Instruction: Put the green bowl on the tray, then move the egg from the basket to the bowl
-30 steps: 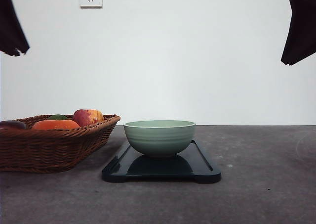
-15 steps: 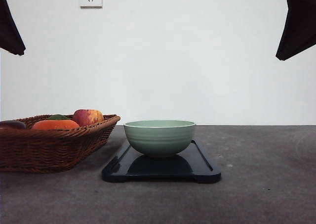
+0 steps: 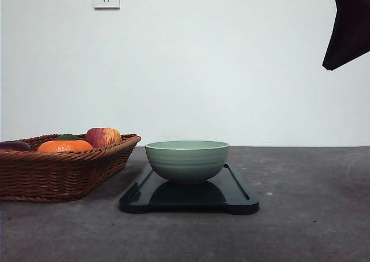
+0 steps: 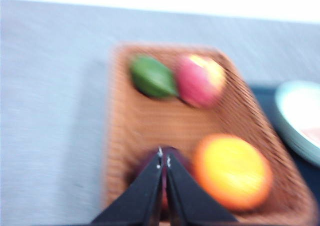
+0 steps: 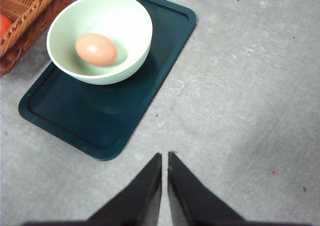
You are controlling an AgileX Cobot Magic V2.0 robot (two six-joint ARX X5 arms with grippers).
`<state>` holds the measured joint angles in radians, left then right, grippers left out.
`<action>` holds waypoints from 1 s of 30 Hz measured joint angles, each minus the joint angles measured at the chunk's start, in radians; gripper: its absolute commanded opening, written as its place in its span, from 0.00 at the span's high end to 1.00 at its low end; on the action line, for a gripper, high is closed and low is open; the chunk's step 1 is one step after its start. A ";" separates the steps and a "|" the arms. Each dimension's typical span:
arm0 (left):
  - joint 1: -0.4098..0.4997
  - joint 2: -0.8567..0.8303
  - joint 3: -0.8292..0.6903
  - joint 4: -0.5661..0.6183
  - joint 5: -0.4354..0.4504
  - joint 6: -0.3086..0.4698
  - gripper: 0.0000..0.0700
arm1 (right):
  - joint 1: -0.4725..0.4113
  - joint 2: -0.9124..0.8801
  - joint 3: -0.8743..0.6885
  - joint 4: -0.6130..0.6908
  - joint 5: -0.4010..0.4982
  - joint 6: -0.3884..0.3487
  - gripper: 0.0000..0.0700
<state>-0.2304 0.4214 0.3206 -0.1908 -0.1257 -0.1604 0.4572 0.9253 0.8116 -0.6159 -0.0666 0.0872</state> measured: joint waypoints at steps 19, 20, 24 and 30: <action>0.213 -0.417 -0.288 0.019 0.001 0.000 1.00 | 0.000 0.000 0.000 0.000 0.000 0.000 0.98; 0.213 -0.417 -0.288 0.016 0.001 0.002 1.00 | 0.000 0.000 0.000 0.000 0.000 0.000 0.98; 0.213 -0.417 -0.288 0.015 0.001 0.008 1.00 | 0.000 0.000 0.000 0.000 0.000 0.000 0.98; 0.213 -0.417 -0.288 0.015 0.001 0.010 1.00 | 0.000 0.000 0.000 0.000 0.000 0.000 0.98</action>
<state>-0.0177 0.0048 0.0326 -0.1757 -0.1246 -0.1502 0.4572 0.9253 0.8116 -0.6159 -0.0669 0.0872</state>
